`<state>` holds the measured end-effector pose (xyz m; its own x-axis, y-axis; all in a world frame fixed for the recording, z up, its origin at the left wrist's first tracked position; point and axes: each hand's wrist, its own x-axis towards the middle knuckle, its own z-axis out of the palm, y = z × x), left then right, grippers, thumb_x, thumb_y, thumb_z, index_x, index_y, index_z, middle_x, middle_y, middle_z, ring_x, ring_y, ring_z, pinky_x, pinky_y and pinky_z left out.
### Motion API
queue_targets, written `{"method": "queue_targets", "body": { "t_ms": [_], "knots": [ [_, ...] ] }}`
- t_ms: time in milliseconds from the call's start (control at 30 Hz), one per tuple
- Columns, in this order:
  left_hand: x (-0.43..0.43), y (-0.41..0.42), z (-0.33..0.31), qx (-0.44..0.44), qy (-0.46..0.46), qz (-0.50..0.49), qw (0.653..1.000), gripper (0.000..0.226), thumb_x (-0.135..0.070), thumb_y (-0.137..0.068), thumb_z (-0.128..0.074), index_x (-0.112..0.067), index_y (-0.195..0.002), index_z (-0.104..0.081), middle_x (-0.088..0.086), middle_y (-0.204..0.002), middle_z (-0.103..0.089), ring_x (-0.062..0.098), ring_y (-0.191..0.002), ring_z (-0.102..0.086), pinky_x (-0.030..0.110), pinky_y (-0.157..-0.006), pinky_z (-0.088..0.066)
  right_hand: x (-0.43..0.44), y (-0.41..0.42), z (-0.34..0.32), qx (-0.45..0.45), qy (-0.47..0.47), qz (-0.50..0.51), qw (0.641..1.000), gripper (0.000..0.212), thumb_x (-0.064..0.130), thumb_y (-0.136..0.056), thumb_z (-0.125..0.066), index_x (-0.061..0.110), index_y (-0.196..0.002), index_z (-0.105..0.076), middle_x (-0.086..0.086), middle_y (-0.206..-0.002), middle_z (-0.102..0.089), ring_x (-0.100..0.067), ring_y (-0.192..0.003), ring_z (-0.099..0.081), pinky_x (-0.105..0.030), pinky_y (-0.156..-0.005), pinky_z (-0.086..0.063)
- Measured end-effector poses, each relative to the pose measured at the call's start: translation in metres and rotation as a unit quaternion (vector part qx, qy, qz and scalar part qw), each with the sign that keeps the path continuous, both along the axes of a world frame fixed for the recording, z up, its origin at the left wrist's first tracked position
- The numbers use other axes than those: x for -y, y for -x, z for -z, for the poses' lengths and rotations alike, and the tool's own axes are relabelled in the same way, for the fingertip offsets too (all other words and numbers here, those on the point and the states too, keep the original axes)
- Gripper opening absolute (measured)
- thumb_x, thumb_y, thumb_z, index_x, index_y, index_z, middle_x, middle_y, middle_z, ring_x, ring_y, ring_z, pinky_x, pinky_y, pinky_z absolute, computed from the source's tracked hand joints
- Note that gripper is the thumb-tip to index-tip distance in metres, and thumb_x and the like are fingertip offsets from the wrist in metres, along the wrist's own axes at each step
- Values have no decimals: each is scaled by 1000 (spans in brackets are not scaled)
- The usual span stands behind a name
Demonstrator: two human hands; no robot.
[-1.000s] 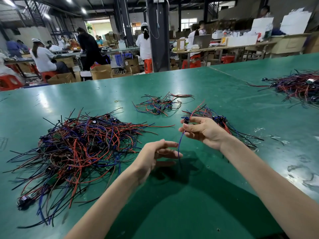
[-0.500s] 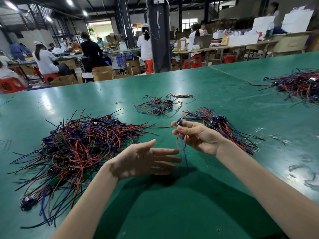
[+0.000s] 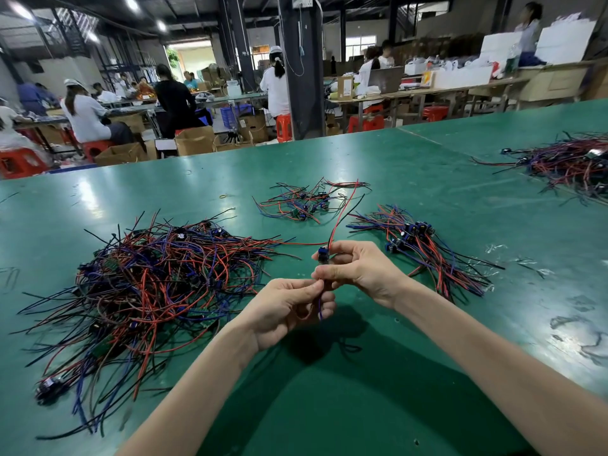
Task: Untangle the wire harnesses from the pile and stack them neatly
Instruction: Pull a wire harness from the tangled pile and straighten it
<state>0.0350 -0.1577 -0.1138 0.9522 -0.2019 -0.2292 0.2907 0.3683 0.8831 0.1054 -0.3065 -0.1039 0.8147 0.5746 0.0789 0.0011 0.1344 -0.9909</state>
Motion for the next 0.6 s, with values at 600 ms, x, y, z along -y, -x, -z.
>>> {"method": "queue_targets", "body": {
  "t_ms": [600],
  "knots": [
    [4, 4, 0, 50, -177, -21, 983, 14, -10, -91, -58, 0, -87, -67, 2, -59, -63, 5, -45, -54, 15, -44, -44, -2, -2, 5, -41, 43, -3, 998, 15, 0, -83, -64, 11, -92, -68, 3, -62, -69, -2, -51, -57, -10, -45, -38]
  ]
}}
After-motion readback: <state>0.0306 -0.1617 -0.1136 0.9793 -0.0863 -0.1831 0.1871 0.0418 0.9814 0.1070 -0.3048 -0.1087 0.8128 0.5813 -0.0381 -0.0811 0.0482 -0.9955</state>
